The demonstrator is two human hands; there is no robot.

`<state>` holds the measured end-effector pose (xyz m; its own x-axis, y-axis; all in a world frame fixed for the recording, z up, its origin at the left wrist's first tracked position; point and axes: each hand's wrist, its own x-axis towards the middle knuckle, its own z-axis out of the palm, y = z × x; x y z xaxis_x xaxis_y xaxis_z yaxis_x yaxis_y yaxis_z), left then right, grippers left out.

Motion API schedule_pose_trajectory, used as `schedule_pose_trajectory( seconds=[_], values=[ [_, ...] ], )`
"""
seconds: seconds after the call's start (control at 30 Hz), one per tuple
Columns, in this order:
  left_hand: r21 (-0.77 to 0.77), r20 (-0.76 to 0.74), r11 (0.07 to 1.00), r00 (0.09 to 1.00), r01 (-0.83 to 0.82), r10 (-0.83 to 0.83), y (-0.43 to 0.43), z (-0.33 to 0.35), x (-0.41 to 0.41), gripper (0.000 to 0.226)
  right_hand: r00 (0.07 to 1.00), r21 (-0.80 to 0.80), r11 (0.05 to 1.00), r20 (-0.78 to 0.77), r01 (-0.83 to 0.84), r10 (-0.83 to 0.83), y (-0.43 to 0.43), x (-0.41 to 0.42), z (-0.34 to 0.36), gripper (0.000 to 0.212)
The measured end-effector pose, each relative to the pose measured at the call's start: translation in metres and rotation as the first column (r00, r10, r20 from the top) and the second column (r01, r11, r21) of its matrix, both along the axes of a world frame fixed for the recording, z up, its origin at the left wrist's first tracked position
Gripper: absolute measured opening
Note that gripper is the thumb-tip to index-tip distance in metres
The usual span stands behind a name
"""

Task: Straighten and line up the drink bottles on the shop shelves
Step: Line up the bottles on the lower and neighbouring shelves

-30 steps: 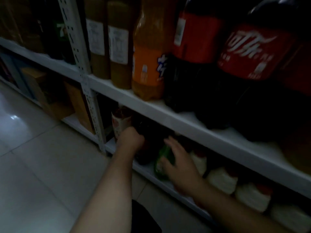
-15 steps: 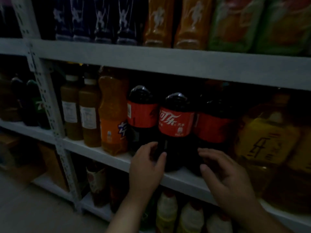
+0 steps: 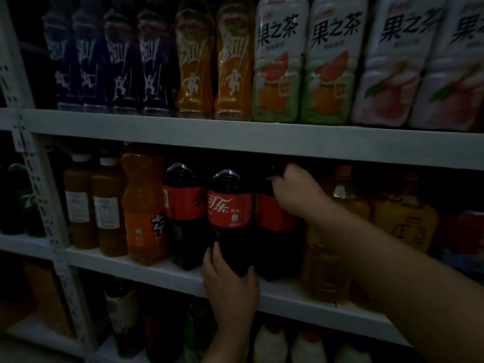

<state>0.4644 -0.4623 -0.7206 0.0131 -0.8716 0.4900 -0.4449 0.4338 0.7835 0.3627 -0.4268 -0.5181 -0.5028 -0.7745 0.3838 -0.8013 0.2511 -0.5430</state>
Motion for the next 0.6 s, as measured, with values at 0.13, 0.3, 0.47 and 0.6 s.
schedule_pose_trajectory(
  seconds=[0.13,0.3,0.47,0.6],
  values=[
    [-0.092,-0.039,0.995,0.999,-0.025,0.021,0.013,-0.007,-0.006,0.07,0.997,0.034,0.997,-0.036,0.076,-0.075,-0.009,-0.011,0.01,0.017],
    [-0.206,-0.004,0.977,0.999,0.052,-0.054,0.027,-0.013,-0.016,0.052,0.988,0.187,0.975,-0.124,0.117,-0.095,-0.01,-0.009,0.019,0.021],
    [-0.242,0.05,0.966,0.995,0.091,-0.082,0.028,-0.013,-0.027,0.058,0.995,0.088,0.995,-0.089,0.054,-0.046,-0.014,-0.021,0.019,0.034],
    [-0.209,0.093,0.968,0.988,0.14,-0.122,0.032,-0.016,-0.034,0.063,0.997,-0.123,0.992,0.069,-0.018,0.026,-0.015,-0.025,0.011,0.044]
  ],
)
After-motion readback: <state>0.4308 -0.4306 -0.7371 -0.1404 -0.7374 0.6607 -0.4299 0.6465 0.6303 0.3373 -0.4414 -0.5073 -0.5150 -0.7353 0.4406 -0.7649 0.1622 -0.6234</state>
